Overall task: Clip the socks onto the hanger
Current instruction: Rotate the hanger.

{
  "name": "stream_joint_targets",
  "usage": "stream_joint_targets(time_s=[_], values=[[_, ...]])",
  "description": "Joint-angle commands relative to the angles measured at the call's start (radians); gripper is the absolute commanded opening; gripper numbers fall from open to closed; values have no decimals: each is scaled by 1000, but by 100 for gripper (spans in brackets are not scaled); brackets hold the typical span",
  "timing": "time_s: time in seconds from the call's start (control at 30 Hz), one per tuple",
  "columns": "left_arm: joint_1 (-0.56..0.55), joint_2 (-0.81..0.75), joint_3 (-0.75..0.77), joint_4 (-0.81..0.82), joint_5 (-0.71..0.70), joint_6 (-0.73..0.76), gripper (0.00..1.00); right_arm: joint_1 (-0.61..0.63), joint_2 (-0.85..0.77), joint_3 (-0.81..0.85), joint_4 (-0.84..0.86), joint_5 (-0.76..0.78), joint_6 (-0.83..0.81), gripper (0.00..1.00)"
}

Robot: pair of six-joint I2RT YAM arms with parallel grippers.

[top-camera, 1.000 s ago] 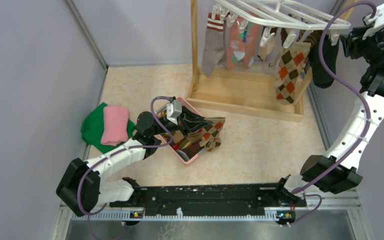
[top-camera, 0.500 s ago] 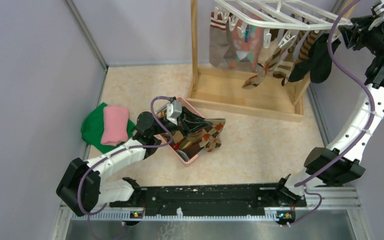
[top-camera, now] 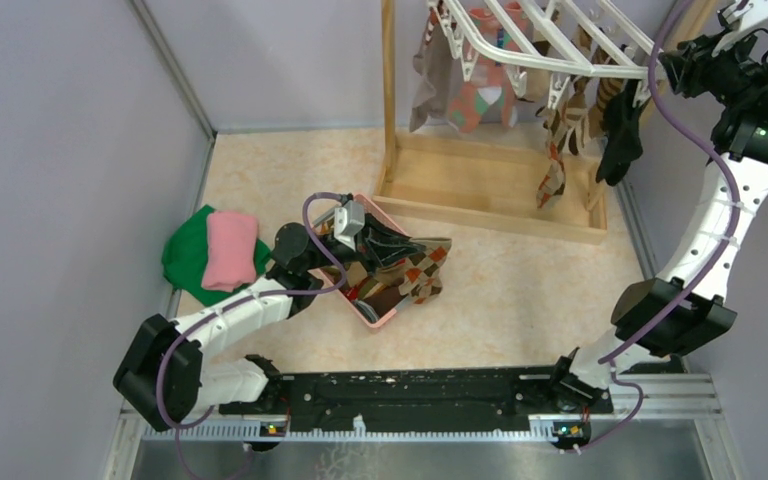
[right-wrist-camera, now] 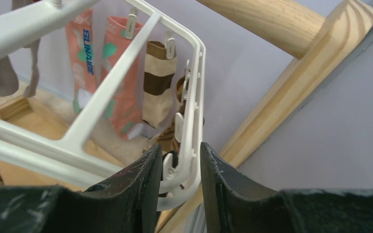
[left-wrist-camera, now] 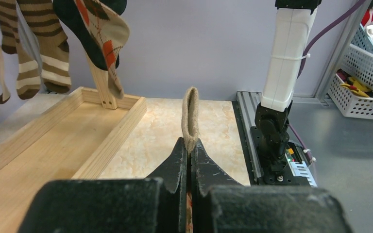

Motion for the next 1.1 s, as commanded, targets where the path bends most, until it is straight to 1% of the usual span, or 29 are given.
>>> stream_joint_targets(time_s=[0.0,0.13,0.2,0.3,0.37,0.47,0.5,0.6,0.67,0.73,0.87,0.93,1.07], values=[[2,14,41,62,14,-2,0,5,-27,-46,138,55,64,34],[2,14,40,64,15,-2,0,8,-31,-85,199,57,97,35],[2,11,40,61,14,1,0,3,-46,-94,222,38,112,38],[2,7,42,54,12,4,0,-33,-78,-98,289,-69,199,44],[2,5,42,53,13,3,0,-58,-107,-89,307,-162,224,49],[2,9,42,57,16,0,0,-64,-145,-38,203,-248,153,61],[1,11,43,60,18,-2,0,-64,-154,-19,162,-278,131,63],[2,15,42,66,21,-5,0,-64,-180,37,30,-369,57,64],[2,16,42,69,23,-7,0,-55,-189,57,-32,-399,10,64],[2,15,42,73,23,-10,0,-24,-194,59,-88,-364,-51,65],[2,18,42,88,33,-20,0,69,-174,58,-170,-179,-188,62],[2,13,41,87,35,-18,0,96,-153,72,-198,-102,-237,62],[2,-1,33,70,20,-8,0,121,-116,113,-257,-34,-323,61]])
